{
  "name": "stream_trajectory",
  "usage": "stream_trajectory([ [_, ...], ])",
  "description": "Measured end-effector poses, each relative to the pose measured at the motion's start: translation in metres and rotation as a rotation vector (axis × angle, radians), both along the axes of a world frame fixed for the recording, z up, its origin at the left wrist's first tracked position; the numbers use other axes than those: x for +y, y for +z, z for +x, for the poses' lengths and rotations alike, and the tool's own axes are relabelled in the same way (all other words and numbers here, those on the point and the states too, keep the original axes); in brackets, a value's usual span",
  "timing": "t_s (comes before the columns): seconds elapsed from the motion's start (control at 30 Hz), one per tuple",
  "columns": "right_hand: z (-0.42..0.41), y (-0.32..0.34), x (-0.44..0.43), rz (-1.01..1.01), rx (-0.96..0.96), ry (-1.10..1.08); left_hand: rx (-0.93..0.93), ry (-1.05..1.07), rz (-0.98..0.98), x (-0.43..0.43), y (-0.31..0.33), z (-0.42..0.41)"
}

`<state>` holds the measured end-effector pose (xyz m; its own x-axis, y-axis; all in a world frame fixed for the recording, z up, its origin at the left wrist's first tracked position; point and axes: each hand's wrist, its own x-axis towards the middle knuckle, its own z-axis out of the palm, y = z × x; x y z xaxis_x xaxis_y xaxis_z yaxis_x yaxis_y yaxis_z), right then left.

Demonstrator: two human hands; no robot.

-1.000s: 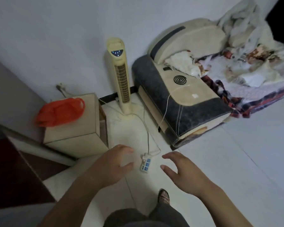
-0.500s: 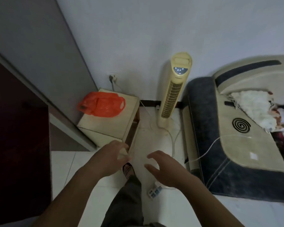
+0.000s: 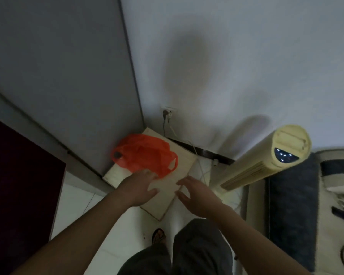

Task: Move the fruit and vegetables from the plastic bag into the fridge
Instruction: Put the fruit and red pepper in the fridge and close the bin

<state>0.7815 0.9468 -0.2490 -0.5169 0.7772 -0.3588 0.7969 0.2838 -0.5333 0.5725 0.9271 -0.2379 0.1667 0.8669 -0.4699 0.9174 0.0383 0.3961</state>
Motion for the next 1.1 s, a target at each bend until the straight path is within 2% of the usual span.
stream_trajectory([
  [0.17, -0.052, -0.04, 0.081, -0.053, -0.012, 0.165, 0.015, 0.137, 0.002, 0.041, -0.041, -0.044],
  [0.33, -0.1, -0.108, 0.138, -0.065, -0.069, 0.289, 0.062, 0.26, 0.017, 0.069, -0.098, -0.076],
  [0.7, -0.139, -0.248, 0.236, 0.16, -0.04, 0.215, 0.162, 0.433, 0.236, 0.143, -0.232, -0.127],
  [0.83, -0.17, -0.278, 0.257, 0.17, 0.005, 0.246, 0.103, 0.538, 0.32, 0.173, -0.257, -0.145],
  [0.97, -0.189, -0.292, 0.268, 0.145, 0.007, 0.265, 0.165, 0.553, 0.223, 0.188, -0.285, -0.153],
  [1.1, -0.178, -0.296, 0.27, 0.12, 0.031, 0.244, 0.126, 0.47, 0.094, 0.189, -0.301, -0.151],
])
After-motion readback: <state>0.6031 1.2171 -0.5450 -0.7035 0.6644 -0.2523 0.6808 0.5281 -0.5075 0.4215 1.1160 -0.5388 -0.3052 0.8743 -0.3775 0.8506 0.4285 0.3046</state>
